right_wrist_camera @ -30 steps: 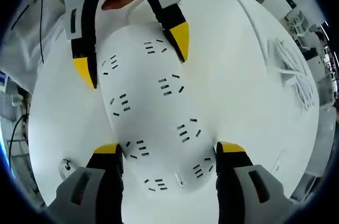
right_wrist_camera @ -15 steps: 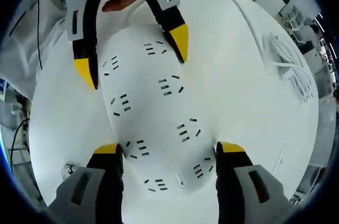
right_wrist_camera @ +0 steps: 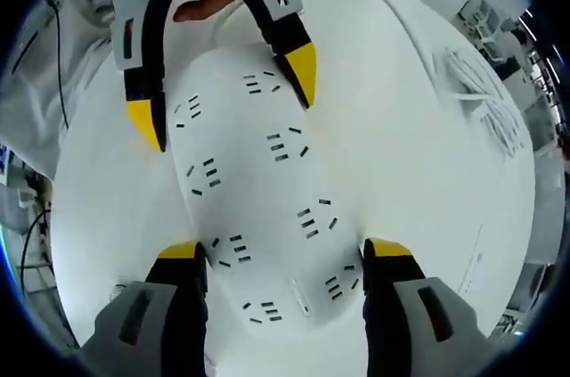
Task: Straighten the power strip on the desk, plug the charger into it
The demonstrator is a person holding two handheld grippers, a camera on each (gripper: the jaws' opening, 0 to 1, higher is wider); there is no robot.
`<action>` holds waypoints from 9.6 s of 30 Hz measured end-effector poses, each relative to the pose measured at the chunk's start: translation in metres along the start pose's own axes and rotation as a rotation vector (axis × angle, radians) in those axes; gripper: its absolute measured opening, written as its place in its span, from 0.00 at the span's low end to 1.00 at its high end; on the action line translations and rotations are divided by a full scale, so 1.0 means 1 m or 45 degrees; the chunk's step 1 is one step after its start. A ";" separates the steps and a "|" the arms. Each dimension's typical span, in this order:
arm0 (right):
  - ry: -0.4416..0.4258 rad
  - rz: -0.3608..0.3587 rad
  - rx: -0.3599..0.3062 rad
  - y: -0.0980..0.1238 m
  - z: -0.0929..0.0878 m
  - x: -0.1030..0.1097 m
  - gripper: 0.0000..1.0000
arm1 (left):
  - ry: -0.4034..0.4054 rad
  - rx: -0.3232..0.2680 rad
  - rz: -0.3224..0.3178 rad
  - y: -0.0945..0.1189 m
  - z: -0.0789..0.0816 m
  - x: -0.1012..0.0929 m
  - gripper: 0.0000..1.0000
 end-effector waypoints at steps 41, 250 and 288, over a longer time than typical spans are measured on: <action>-0.237 -0.057 0.019 0.004 -0.012 0.033 0.70 | -0.119 -0.016 -0.100 -0.003 0.004 0.004 0.74; -1.249 -0.884 -1.180 0.039 -0.169 0.105 0.48 | -0.672 -0.006 -0.542 -0.007 0.015 0.005 0.72; -0.989 -0.488 -1.330 0.034 -0.199 0.148 0.35 | -0.657 -0.040 -0.532 -0.012 0.018 0.014 0.73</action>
Point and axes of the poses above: the point that each gripper's makers call its tool centre point, and the gripper's own axes: y roughly backward along the fingers, x roughly to its left, z roughly out of its top, the point moved 7 cm from there along y, roughly backward along the fingers, and after that the axes turned 15 degrees about -y, right-handed, at the moved point
